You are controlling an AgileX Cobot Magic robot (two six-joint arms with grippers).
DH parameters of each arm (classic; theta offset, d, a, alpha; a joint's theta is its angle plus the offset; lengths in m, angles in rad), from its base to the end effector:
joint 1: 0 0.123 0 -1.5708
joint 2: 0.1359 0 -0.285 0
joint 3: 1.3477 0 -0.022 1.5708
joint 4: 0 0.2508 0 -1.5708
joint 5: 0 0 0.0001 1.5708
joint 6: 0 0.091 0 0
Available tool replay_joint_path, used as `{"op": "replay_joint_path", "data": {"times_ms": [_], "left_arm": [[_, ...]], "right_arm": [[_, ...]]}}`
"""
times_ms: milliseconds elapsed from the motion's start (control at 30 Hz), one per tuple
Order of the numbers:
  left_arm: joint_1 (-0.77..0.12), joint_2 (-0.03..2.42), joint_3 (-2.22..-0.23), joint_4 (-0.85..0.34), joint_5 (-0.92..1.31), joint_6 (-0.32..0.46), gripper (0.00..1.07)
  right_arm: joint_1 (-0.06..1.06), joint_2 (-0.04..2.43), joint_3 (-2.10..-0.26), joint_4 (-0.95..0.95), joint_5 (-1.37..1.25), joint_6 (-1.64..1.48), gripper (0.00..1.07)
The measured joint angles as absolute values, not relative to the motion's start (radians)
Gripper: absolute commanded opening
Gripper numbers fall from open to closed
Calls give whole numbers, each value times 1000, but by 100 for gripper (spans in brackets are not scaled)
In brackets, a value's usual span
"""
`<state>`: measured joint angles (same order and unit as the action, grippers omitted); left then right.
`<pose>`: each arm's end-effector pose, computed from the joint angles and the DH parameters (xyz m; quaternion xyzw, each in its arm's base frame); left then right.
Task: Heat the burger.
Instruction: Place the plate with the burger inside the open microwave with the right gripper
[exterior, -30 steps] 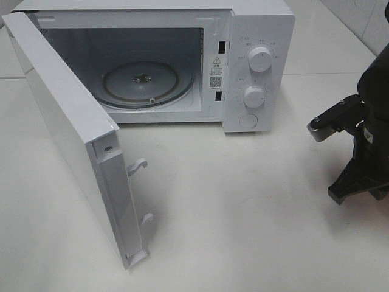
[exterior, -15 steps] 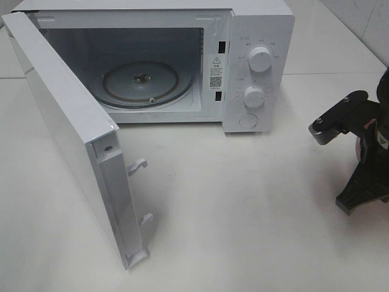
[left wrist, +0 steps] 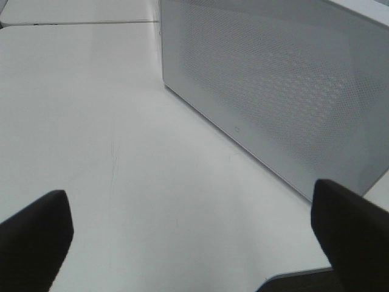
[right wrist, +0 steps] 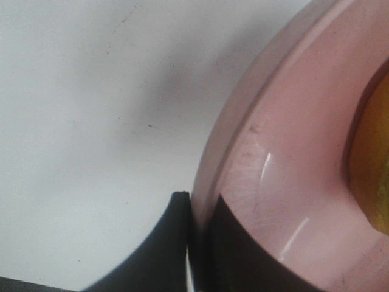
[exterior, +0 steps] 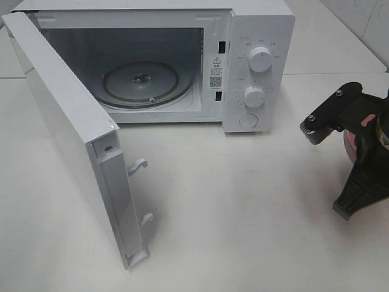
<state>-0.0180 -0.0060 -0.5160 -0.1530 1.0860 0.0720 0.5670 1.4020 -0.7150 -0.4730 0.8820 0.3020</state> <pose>-0.0095 -0.0121 0.2804 0.0431 0.8505 -0.0623 0.5205 0.2048 0.0924 0.2002 -0.2678 0.9441 -0.1517 0.1181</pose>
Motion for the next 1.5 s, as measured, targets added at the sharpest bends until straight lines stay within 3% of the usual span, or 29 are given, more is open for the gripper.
{"op": "replay_joint_path", "data": {"times_ms": [733, 1500], "left_arm": [[-18, -6, -516, -153, 1086, 72, 100], [-18, -6, -516, -153, 1086, 72, 100]], "right_arm": [[843, 1363, -712, -473, 945, 287, 0], [1030, 1229, -574, -469, 953, 109, 0]]}}
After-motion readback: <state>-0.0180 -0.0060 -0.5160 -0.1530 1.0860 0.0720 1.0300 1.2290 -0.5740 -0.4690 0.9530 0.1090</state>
